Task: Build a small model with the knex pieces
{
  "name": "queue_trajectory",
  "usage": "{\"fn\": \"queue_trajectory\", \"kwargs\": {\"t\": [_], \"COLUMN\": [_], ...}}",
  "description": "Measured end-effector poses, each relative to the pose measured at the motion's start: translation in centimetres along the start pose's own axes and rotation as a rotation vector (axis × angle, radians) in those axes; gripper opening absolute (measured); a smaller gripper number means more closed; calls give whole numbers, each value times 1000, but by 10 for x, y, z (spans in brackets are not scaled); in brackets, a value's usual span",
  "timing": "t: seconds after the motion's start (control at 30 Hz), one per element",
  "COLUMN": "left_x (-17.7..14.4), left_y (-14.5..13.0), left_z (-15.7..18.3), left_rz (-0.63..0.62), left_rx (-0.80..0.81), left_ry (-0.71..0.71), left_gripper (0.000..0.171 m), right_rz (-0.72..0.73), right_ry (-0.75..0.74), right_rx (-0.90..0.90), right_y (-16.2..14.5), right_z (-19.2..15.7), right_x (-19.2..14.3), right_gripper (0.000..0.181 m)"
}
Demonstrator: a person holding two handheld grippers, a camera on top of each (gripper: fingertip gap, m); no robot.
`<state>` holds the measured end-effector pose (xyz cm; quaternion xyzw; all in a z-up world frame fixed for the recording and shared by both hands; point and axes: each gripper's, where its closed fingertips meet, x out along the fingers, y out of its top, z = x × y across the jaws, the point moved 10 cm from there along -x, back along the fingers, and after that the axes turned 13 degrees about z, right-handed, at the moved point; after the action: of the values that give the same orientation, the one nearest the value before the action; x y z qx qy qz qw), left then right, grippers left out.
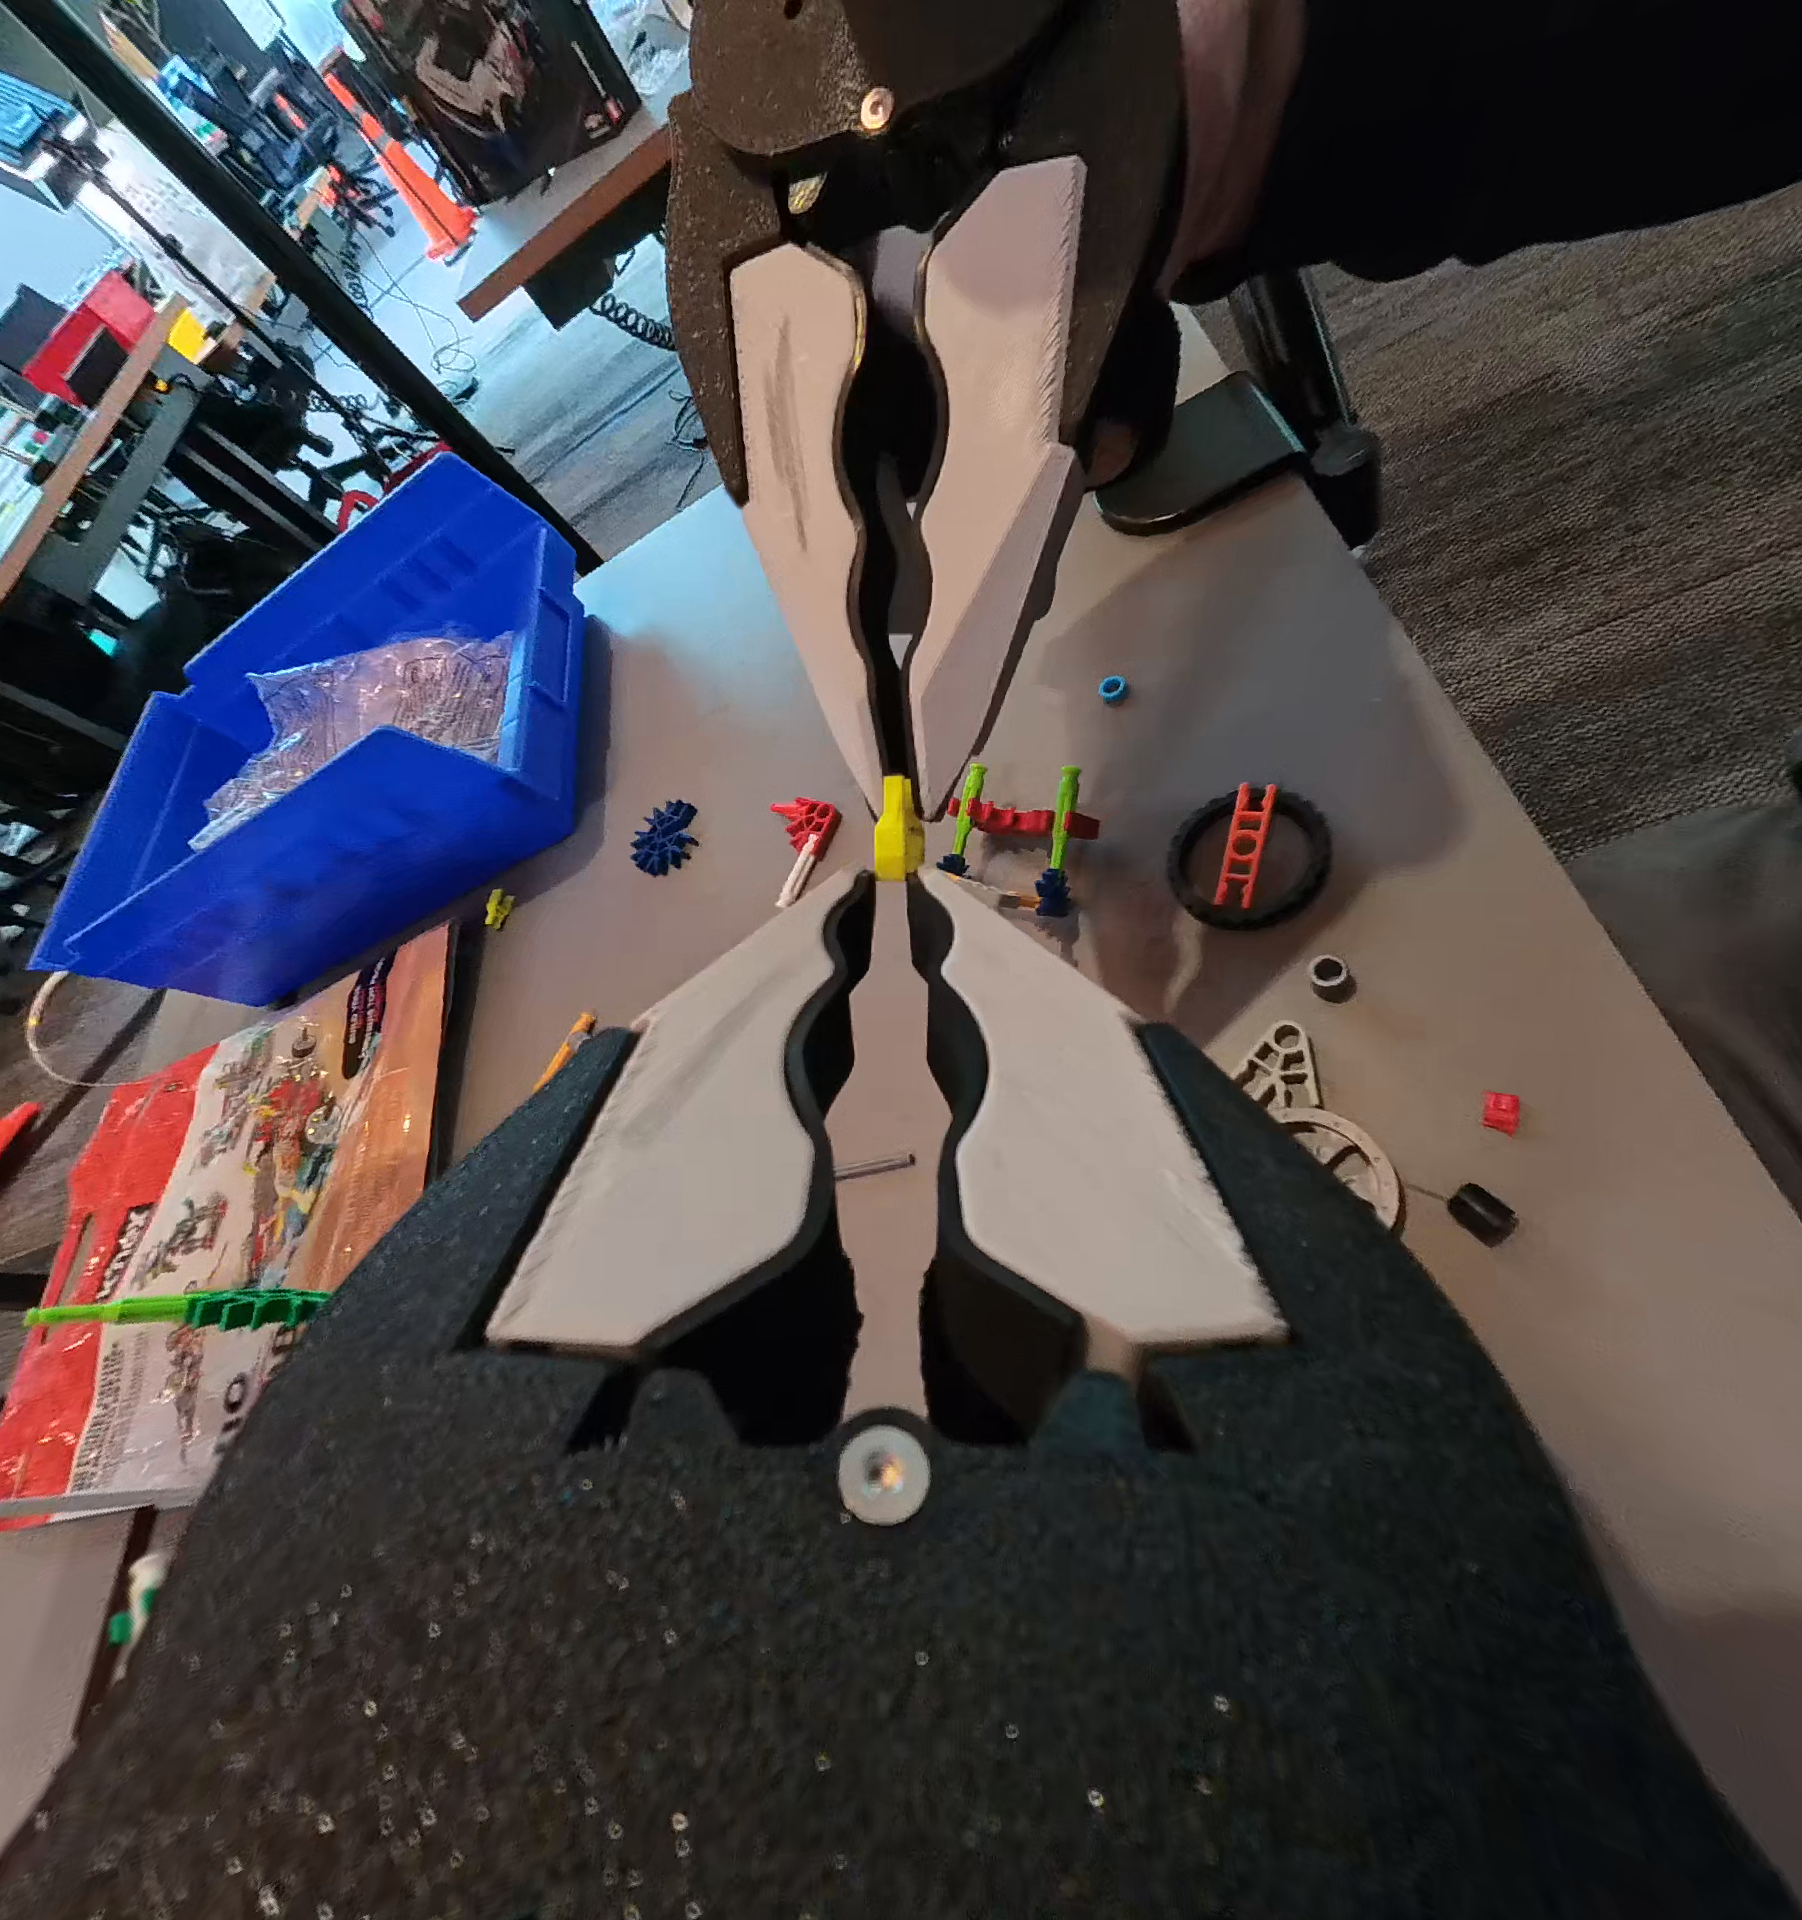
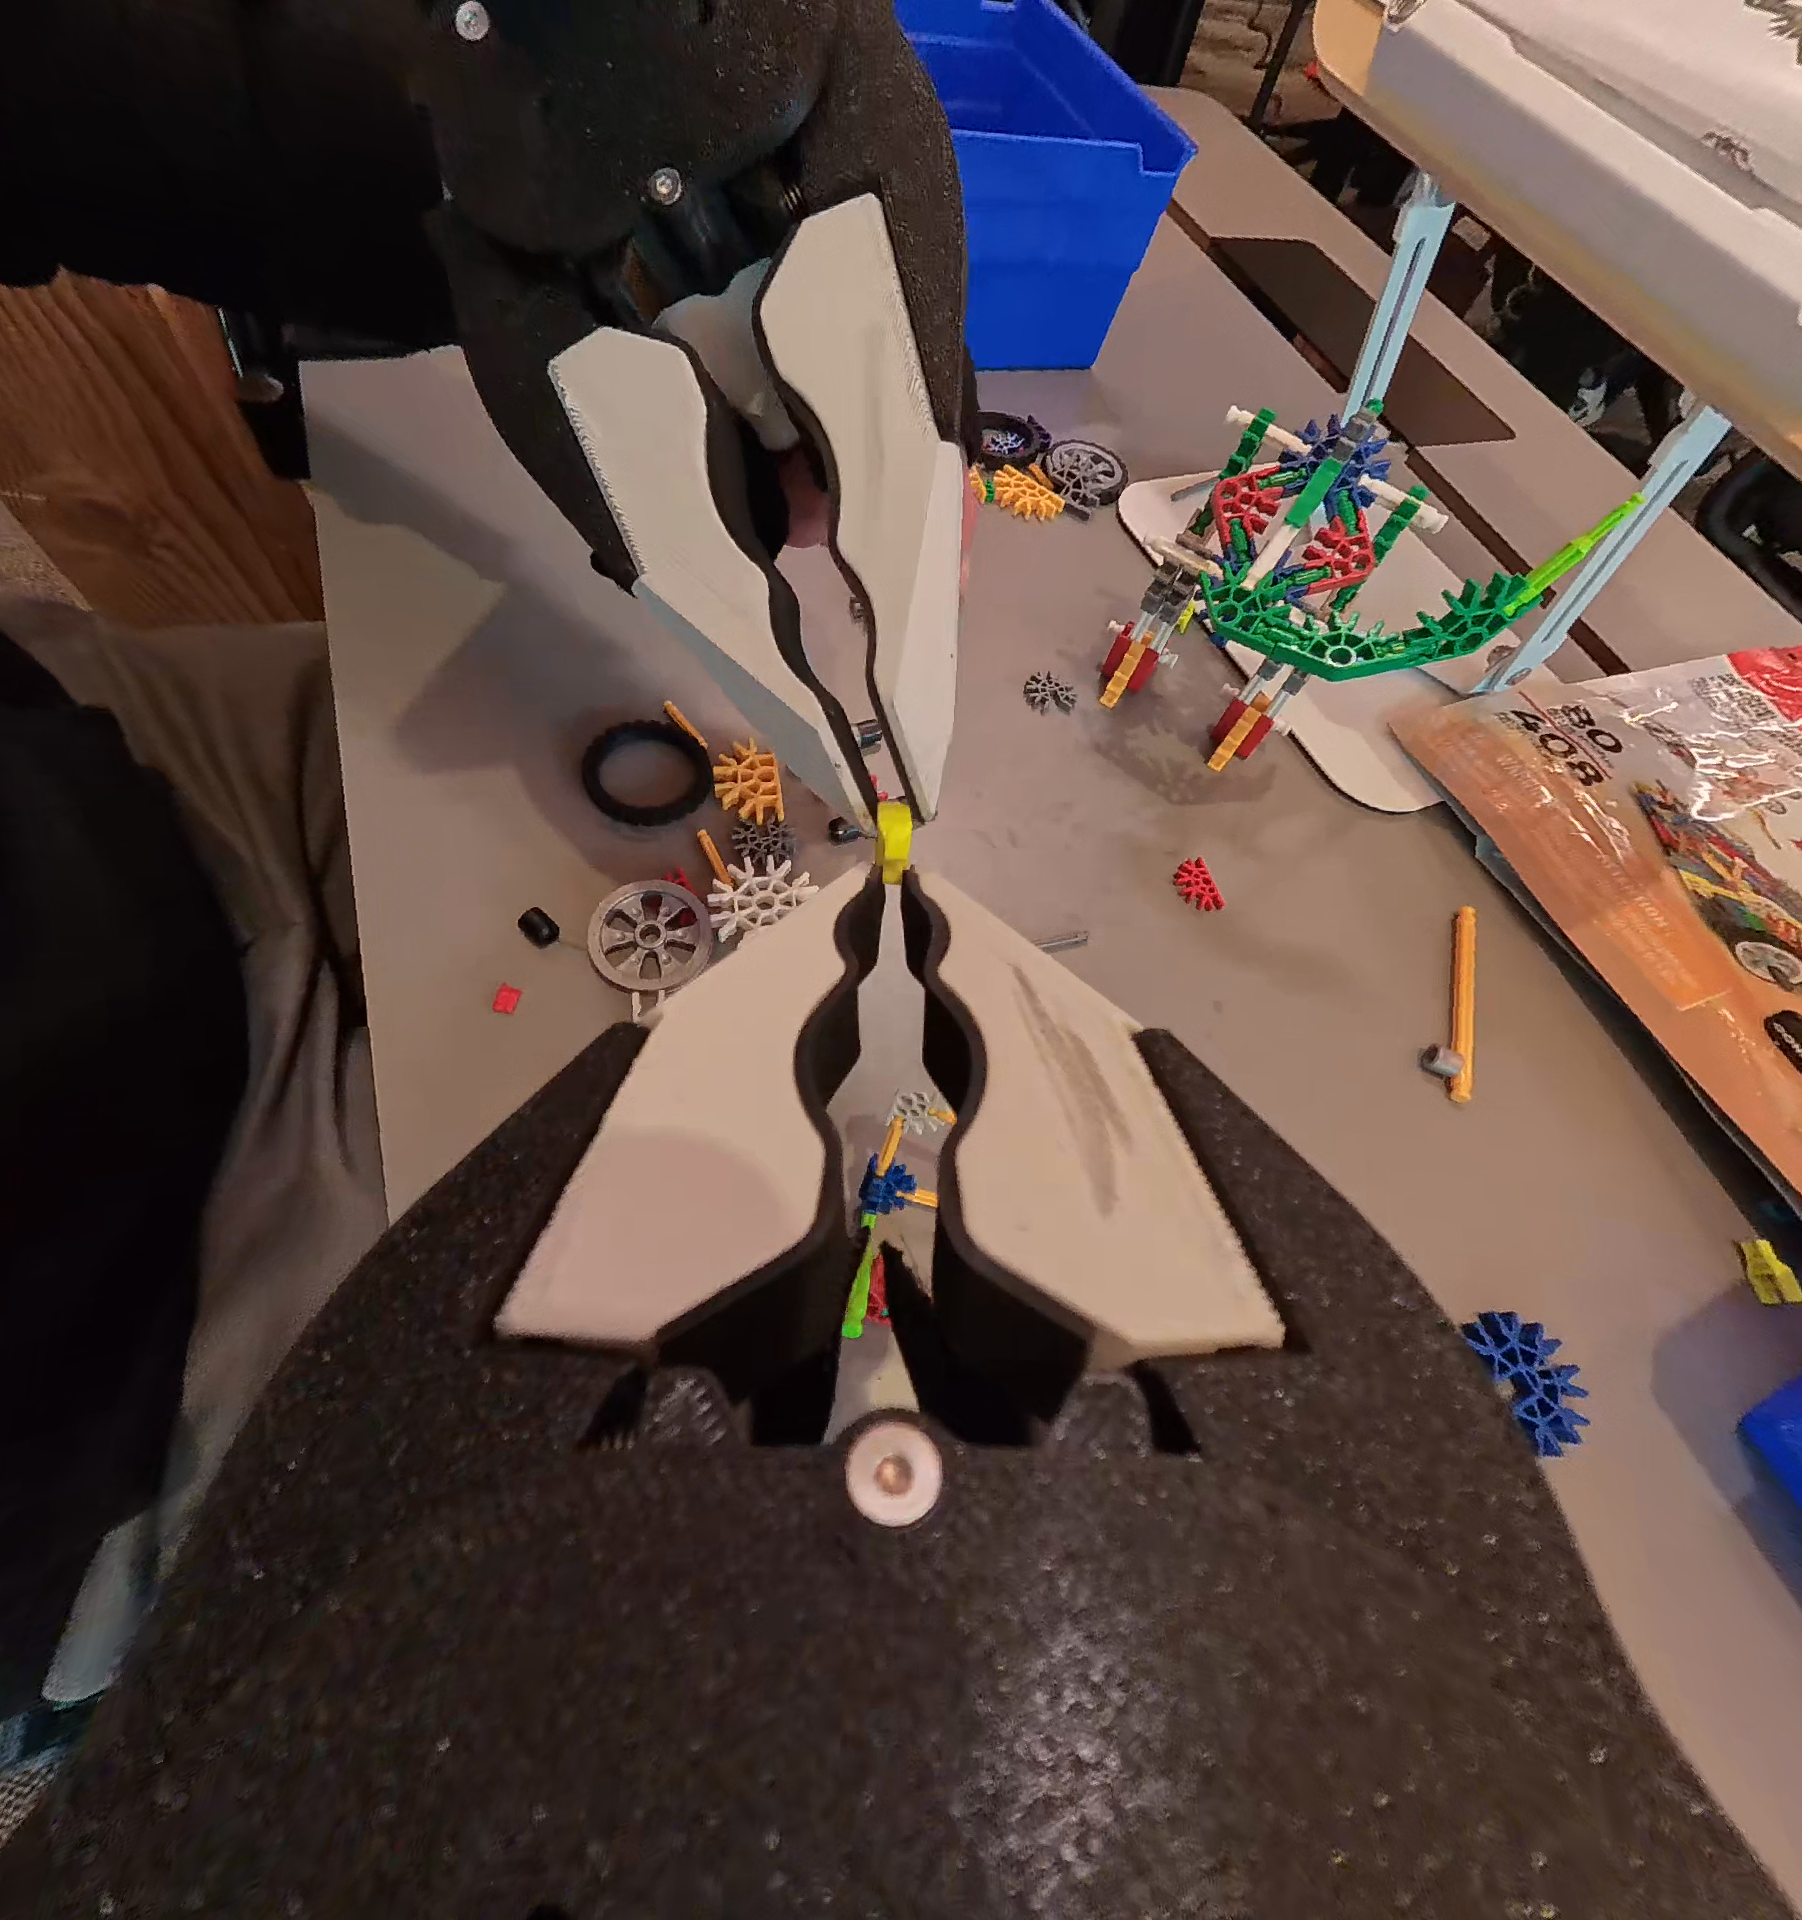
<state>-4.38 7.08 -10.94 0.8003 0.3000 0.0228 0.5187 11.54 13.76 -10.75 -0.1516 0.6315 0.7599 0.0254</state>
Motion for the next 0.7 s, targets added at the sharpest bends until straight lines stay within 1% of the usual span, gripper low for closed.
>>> {"fn": "queue_trajectory", "kwargs": {"t": [0.17, 0.23, 0.4, 0.43, 0.47, 0.5, 0.6, 0.67, 0.7], "left_x": [0, 1, 0, 0, -1, -1, -2, 0, 2], "left_y": [-2, -4, -5, -5, -6, -8, -19, -28, -32], "left_z": [-1, -1, -2, -3, -4, -4, -5, -5, -4], "left_rz": [54, 40, 63, 64, 49, 32, -57, -105, -126], "left_rx": [-94, -95, -124, -124, -121, -110, -113, -120, -133], "left_ry": [-38, -43, -39, -36, -40, -40, -66, -75, -89], "left_gripper": [7, 6, 4, 4, 4, 4, 4, 4, 4], "right_rz": [5, 8, 17, 9, -12, -36, -130, -237, -280], "right_ry": [26, 27, 6, -12, -30, -45, -75, -97, -97], "right_rx": [-9, -10, 6, 11, 14, 24, 73, 76, 81], "right_y": [-1, -1, -1, -1, -2, -3, -15, -30, -38], "right_z": [-1, -1, 0, 1, 3, 5, 7, 4, 2], "right_x": [2, 2, 3, 2, -1, -5, -19, -21, -19], "right_gripper": [2, 2, 3, 10, 25, 36, 52, 65, 68]}}
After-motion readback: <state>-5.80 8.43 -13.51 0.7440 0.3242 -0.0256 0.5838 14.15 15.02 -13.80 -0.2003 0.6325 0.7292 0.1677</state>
